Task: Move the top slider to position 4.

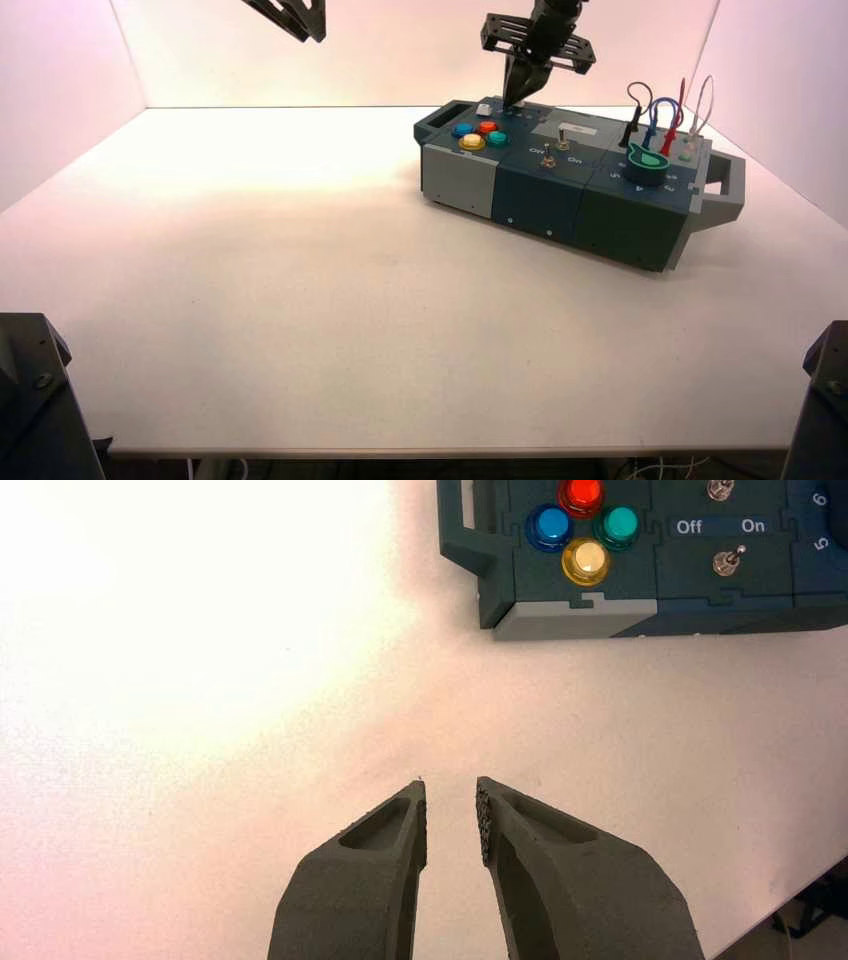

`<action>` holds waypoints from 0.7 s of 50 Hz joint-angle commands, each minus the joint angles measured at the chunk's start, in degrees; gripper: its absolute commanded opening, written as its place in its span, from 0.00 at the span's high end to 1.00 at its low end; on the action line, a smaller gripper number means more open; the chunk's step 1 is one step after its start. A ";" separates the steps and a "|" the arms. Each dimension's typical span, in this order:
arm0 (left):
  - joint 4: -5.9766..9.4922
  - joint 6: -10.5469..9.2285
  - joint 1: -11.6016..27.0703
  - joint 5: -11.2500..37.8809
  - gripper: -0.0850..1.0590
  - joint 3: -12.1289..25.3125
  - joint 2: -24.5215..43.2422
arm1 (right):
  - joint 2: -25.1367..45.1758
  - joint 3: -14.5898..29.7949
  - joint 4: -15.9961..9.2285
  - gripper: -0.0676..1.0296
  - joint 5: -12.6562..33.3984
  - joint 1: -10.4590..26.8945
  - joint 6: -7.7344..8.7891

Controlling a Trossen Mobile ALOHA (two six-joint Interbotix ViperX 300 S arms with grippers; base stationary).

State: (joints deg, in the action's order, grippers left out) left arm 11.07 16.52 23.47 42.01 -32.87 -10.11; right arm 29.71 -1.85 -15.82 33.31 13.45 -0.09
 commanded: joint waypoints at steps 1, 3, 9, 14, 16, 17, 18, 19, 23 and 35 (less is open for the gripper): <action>0.09 0.18 0.44 -0.09 0.67 1.23 -1.58 | -2.55 1.93 -0.44 0.96 -0.26 -0.53 -0.26; 0.09 0.18 0.44 0.00 0.67 1.23 -1.58 | -2.46 2.29 -0.44 0.96 -0.35 -0.44 -0.26; 0.09 0.18 0.44 0.00 0.67 1.23 -1.58 | -2.20 3.34 -0.62 0.96 -0.35 -0.44 -0.35; 0.09 0.26 0.44 0.00 0.67 1.23 -1.58 | -1.93 4.04 -1.05 0.96 0.09 -0.53 -0.26; 0.18 0.18 0.44 0.00 0.67 1.23 -1.58 | -1.85 4.22 -1.23 0.96 0.26 -0.53 -0.35; 0.09 0.18 0.44 0.00 0.67 1.23 -1.58 | -1.76 4.31 -1.32 0.96 0.53 -0.53 -0.26; 0.09 0.18 0.44 0.00 0.67 1.23 -1.58 | -1.76 4.39 -1.41 0.96 0.62 -0.53 -0.26; 0.09 0.26 0.44 0.00 0.67 1.23 -1.58 | -1.58 4.39 -1.49 0.96 0.70 -0.53 -0.35; 0.09 0.18 0.44 0.09 0.67 1.23 -1.58 | -1.41 4.39 -1.49 0.96 0.88 -0.53 -0.26; 0.09 0.18 0.44 0.26 0.67 1.23 -1.58 | -0.62 4.31 -1.49 0.96 0.88 -0.79 -0.35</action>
State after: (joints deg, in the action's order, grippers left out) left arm 11.07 16.52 23.55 42.45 -32.78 -10.11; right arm 30.06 0.97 -17.05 34.37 13.27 -0.09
